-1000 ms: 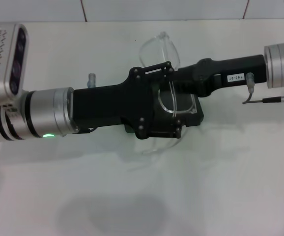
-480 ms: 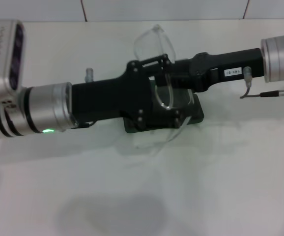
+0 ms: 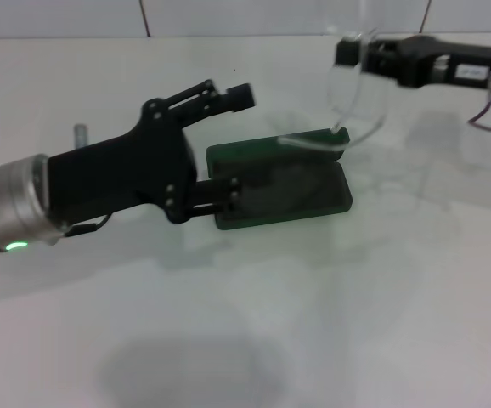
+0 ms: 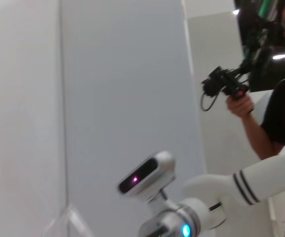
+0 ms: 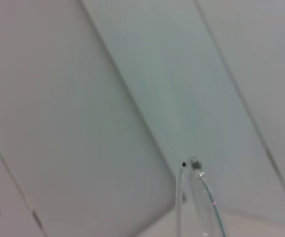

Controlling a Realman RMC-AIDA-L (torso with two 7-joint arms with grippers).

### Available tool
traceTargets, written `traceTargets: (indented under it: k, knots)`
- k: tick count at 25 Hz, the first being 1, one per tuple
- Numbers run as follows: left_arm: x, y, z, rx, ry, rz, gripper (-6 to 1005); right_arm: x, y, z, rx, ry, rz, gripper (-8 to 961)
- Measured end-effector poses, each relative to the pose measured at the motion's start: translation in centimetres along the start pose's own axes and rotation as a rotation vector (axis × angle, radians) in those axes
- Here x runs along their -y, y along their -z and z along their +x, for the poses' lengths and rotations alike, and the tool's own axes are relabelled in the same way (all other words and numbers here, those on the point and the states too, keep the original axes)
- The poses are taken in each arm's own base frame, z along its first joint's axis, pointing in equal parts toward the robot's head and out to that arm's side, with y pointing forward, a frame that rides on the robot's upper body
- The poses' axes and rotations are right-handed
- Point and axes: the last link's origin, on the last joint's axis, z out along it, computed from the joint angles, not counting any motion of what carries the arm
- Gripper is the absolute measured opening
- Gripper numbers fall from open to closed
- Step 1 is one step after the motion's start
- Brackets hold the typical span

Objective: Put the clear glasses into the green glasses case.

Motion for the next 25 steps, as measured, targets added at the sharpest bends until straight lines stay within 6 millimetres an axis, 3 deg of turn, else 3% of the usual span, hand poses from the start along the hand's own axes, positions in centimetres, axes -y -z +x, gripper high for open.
traceTargets:
  k: [4,7,12,17,25]
  knots:
    - [-0.4,1.1,-0.5,0.027,0.014,0.020,816,-0.4,1.4,-0.7,0.078,0.023,0.000,125]
    - [-0.8,0.9,-1.2,0.074,0.023,-0.011,816,-0.8,1.4,-0.9,0.105,0.023,-0.020,125]
    - [-2.0,-1.9,-2.5,0.148,0.030,-0.162,816,-1.7,-0.2,-0.4,0.091,0.028,-0.073,125]
    - [-2.4,-4.1,-2.5,0.143,0.031,-0.257,816,-2.6,-2.6,0.5,0.047,0.059,-0.136,125]
    - [-2.0,-4.4,-2.1,0.111,0.018,-0.238,816,-2.7,-3.7,2.9,-0.131,0.110,-0.138,124]
